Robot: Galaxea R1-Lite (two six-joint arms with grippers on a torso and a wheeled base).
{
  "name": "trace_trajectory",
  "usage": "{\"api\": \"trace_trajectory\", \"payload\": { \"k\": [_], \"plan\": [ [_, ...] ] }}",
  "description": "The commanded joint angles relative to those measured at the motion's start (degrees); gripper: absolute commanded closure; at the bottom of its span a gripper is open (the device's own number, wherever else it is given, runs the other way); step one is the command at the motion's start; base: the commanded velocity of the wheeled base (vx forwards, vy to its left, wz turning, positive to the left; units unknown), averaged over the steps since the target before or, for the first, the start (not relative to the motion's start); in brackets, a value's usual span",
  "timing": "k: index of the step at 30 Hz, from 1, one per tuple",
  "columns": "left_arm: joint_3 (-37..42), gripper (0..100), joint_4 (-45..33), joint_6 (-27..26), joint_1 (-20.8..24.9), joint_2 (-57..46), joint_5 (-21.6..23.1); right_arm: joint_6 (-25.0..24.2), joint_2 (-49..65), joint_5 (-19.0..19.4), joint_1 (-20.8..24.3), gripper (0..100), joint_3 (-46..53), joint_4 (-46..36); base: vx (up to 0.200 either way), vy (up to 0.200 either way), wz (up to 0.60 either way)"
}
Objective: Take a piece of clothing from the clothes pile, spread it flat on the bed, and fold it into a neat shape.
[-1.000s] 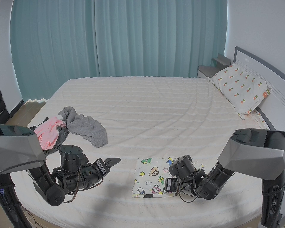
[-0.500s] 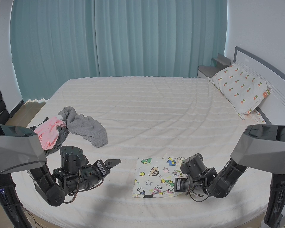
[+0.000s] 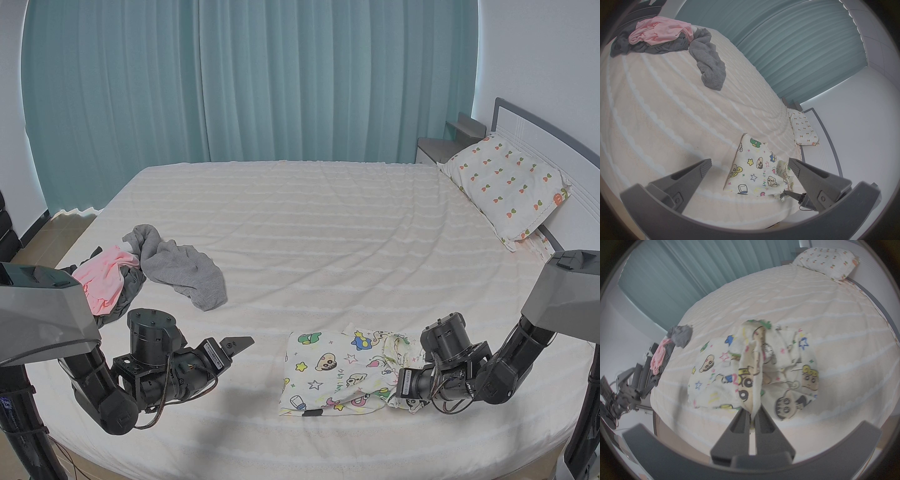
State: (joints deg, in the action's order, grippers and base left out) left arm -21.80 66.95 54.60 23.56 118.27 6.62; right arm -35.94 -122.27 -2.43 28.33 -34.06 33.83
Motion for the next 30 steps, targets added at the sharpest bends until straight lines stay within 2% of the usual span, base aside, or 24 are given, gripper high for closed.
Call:
{"api": "trace_trajectory", "payload": {
  "k": [1,6,11,12,21,26,30],
  "plan": [
    [0.0,0,0.0,0.0,0.0,0.1,0.0,0.4,0.5,0.8,-1.1,100,2.0,0.1,0.0,0.0,0.0],
    [0.0,0,0.0,0.0,0.1,0.1,0.0,1.2,0.2,1.0,-3.9,100,3.0,0.1,0.0,0.0,0.0],
    [0.0,0,0.0,0.0,0.1,0.2,0.0,1.5,-0.1,1.1,-4.5,100,3.2,0.1,0.0,0.0,0.0],
    [0.0,0,0.0,0.0,0.1,0.5,0.0,1.6,-0.2,1.5,-4.7,0,3.2,0.1,0.0,0.0,0.0],
    [0.0,0,0.0,0.0,0.2,0.5,0.0,1.6,0.7,1.5,-6.4,0,4.6,1.2,0.0,0.0,0.0],
    [0.0,0,0.0,0.1,0.2,0.5,0.0,1.0,2.9,1.9,-7.3,0,7.8,10.8,0.0,0.0,0.0],
    [0.0,0,0.0,0.1,0.2,0.6,0.0,1.5,0.9,2.6,-9.5,0,4.8,15.9,0.0,0.0,0.0]
  ]
}}
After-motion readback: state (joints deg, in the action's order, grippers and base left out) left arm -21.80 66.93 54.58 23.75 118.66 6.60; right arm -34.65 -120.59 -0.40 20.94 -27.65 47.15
